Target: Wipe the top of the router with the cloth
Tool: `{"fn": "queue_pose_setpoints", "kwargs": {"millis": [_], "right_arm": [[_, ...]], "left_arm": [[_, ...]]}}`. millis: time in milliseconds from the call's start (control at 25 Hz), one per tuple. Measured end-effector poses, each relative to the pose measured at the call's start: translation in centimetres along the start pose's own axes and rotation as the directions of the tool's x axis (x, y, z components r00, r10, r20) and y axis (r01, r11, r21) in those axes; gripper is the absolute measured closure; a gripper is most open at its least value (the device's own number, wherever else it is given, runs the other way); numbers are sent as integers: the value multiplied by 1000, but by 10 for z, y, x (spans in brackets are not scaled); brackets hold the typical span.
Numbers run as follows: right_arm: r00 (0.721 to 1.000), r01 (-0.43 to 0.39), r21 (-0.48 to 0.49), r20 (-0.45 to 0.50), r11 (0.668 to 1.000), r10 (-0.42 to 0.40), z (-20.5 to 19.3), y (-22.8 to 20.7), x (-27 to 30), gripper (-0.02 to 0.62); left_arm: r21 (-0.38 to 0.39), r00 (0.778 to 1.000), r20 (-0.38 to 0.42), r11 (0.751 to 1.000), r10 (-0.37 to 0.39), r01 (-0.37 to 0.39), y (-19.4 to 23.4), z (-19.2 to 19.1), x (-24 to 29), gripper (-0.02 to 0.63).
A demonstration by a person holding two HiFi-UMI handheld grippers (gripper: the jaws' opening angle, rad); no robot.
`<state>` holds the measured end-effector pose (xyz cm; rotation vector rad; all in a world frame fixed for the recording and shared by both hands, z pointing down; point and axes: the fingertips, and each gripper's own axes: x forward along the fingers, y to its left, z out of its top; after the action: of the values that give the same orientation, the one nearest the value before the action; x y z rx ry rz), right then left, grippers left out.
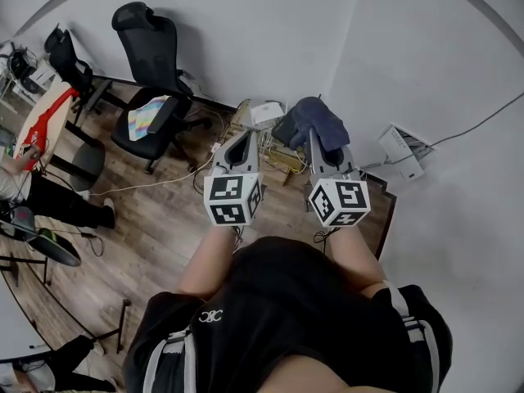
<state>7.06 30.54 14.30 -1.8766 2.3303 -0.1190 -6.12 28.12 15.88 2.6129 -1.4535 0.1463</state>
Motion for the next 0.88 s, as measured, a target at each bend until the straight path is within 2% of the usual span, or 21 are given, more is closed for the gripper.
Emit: {"fn": "queue_pose_setpoints", "kwargs": {"millis": [280, 640, 880], "right_arm": [[999, -46, -17, -23, 999, 45, 0, -25, 10, 551], [999, -24, 32, -35, 999, 25, -11, -54, 17, 551], [998, -15, 36, -58, 999, 17, -28, -66, 43, 551]], "left_arm": [[-41, 1000, 10, 999, 12, -11, -19, 2, 29, 595], [-14, 999, -32, 1000, -10, 10, -35, -6, 53, 595], [-20, 998, -56, 1000, -23, 22, -23, -23, 81, 595]]}}
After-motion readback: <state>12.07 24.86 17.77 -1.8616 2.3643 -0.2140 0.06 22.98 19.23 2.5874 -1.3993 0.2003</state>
